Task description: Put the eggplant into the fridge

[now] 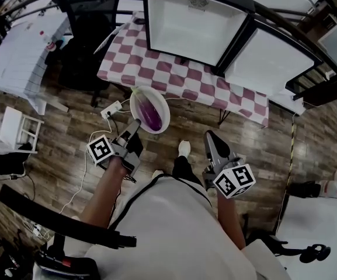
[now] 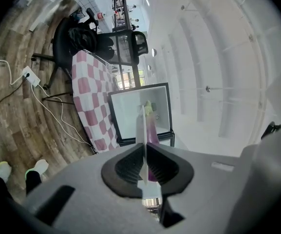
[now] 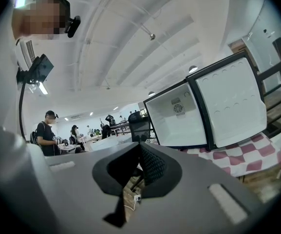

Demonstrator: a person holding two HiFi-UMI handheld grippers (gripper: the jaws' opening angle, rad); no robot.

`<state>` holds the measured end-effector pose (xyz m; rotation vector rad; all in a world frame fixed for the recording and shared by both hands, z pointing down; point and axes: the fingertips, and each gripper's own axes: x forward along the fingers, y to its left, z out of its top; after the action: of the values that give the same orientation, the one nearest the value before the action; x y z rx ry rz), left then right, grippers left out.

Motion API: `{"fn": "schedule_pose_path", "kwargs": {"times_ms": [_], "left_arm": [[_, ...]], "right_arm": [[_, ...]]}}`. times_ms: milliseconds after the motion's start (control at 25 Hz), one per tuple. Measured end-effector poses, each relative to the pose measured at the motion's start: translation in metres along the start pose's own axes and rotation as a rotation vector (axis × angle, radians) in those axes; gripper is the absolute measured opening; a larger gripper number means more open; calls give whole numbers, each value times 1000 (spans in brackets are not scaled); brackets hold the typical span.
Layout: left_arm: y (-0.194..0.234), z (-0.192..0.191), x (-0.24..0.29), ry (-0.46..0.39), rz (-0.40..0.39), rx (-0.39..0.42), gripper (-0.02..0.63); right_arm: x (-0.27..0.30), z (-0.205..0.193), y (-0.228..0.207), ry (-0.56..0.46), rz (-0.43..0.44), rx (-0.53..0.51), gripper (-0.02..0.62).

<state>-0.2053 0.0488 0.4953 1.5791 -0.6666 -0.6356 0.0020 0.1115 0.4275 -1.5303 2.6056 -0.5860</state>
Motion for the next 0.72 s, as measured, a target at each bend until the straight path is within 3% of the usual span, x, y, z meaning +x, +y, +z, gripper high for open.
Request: {"fn": "schedule_pose_path", "kwargs": {"times_ms": [720], "left_arm": [[-7,19,135,-34,-4,6,28]], "right_arm": [[71,56,-110,39,68,-3,6]]}}
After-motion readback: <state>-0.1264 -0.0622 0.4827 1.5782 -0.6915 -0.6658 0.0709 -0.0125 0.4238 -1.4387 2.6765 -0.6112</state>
